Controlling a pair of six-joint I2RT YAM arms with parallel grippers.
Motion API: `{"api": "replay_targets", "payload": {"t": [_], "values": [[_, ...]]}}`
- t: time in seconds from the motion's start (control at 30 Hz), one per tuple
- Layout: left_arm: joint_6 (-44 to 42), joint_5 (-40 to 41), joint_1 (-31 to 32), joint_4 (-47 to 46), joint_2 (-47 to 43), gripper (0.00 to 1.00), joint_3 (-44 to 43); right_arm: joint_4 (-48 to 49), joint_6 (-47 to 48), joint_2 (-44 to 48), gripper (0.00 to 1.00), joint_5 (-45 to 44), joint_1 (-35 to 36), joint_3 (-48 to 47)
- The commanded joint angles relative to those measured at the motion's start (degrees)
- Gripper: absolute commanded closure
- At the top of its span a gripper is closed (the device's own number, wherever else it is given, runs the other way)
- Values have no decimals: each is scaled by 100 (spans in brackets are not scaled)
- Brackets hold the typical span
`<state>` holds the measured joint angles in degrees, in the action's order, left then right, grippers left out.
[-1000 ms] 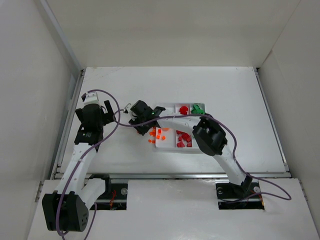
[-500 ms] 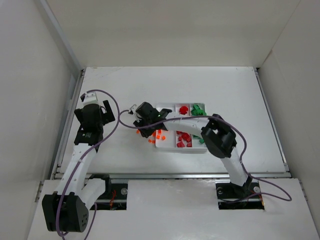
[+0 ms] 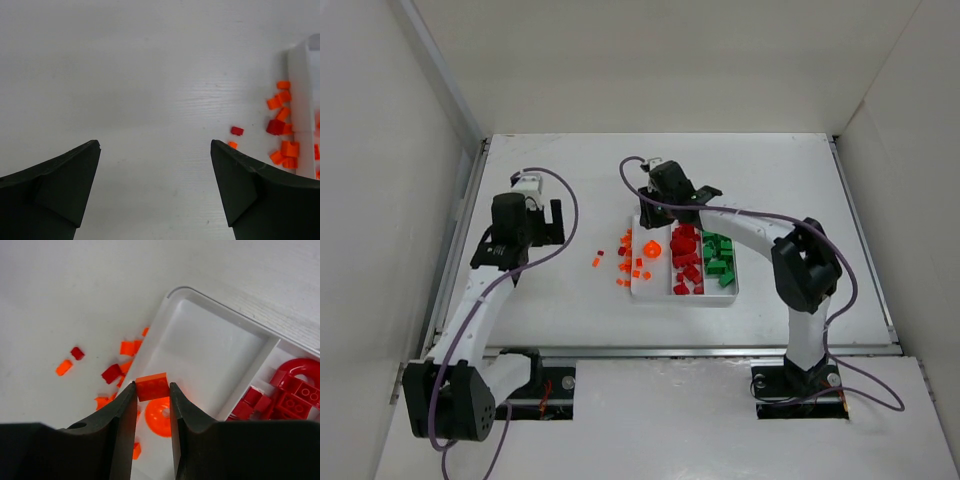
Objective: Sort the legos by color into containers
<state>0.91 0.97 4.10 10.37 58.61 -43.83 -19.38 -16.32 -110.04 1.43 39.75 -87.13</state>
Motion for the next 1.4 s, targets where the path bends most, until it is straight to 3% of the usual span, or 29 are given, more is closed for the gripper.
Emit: {"api": "replay_targets", "payload": {"t": [0.0, 0.13, 0.2, 0.27, 0.4, 0.57, 0.87, 1.13, 1.23, 1.37], "values": [[-905, -1072, 274, 395, 317, 10, -520, -215, -223, -307, 100, -239, -45, -57], [-1653, -1179, 907, 913, 975, 11, -1073, -146, -346, -439, 99, -100, -265, -172], [-1874, -916, 1336, 1159, 1459, 11, -1276, -145, -346, -606, 86, -99, -266, -277], [-1936, -784, 1567, 1222, 1775, 13, -1329, -198, -294, -676, 82, -99, -266, -348], [-2068, -651, 1849, 1283, 2382, 14, -1382, -260, -293, -625, 56, -99, -266, -348], [-2068, -651, 2060, 1230, 2998, 14, -1488, -312, -161, -502, 45, -249, -266, -348], [-1963, -475, 2113, 1125, 3508, 22, -1540, -365, -56, -185, 42, -416, -266, -217], [-1901, -528, 2113, 1125, 3727, 46, -1426, -365, -56, -70, 42, -468, -266, -58], [-1901, -423, 2113, 1063, 3833, 59, -1373, -365, -56, -70, 42, -521, -266, -58], [-1849, -422, 2060, 1011, 3895, 66, -1312, -365, -56, -18, 42, -521, -266, -58]]}}
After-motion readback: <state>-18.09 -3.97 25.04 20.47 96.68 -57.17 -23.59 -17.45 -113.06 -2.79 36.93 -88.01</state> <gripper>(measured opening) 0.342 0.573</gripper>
